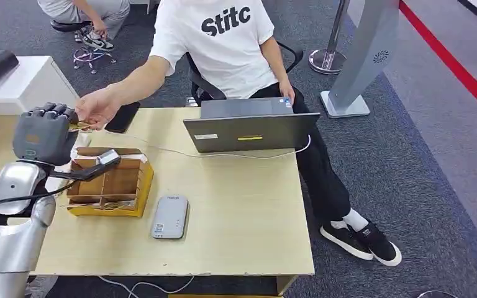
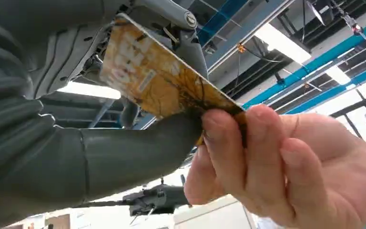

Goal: Pass the card to the sensor for recognition and then transmit it.

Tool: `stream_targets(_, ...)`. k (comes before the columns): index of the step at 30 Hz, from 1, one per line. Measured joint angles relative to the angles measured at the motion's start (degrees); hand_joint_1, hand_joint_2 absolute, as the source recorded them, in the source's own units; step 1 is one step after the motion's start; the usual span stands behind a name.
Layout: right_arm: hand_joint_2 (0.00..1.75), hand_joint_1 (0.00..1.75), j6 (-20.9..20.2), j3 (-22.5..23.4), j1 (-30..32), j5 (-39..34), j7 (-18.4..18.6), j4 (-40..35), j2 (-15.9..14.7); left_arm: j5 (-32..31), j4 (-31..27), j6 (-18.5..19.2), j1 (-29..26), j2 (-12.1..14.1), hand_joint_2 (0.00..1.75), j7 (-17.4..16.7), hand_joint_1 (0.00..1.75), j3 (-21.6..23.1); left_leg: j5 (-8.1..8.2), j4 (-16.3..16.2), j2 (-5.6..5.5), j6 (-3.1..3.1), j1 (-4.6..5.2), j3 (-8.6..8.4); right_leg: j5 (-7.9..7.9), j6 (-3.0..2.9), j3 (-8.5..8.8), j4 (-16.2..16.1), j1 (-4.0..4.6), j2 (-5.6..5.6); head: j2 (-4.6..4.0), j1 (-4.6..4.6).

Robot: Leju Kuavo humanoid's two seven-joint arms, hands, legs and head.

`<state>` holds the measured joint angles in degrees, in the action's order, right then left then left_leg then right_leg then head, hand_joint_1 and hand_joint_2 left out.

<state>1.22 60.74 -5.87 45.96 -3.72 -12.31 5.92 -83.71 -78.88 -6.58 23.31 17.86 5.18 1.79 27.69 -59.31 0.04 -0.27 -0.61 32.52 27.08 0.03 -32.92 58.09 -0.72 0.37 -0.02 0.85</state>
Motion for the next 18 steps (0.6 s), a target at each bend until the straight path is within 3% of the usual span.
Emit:
stream_targets(6,1.75,0.00,0.50,0.00,0.02,0.40,-0.09,0.00,0.00,0.02,-3.47,-1.45,-4.27,-0.65,1.75,1.75,1.75,0.02,0.01,0.00,0.00,0.00,0.01,0.05,0.00,0.00,-0.07,-0.03,-0.01,0.00,0.00,0.00)
stream_targets(14,1.75,0.00,0.63,0.00,0.03,0.44,-0.09,0.00,0.00,-0.09,-5.14,-1.82,-5.43,-1.01,1.75,2.47,1.75,0.04,-0.02,0.00,0.00,0.02,0.00,0.05,-0.03,0.00,-0.08,-0.01,0.00,-0.01,0.00,0.00)
stream_targets(18,1.75,0.00,1.01,0.02,0.05,1.05,-0.31,0.00,0.00,-1.42,-7.14,-2.14,-7.04,-1.20,1.75,3.44,1.75,3.46,-0.03,0.00,-0.01,0.02,0.00,0.06,-0.04,0.00,-0.09,-0.02,0.00,-0.01,0.00,-0.02)
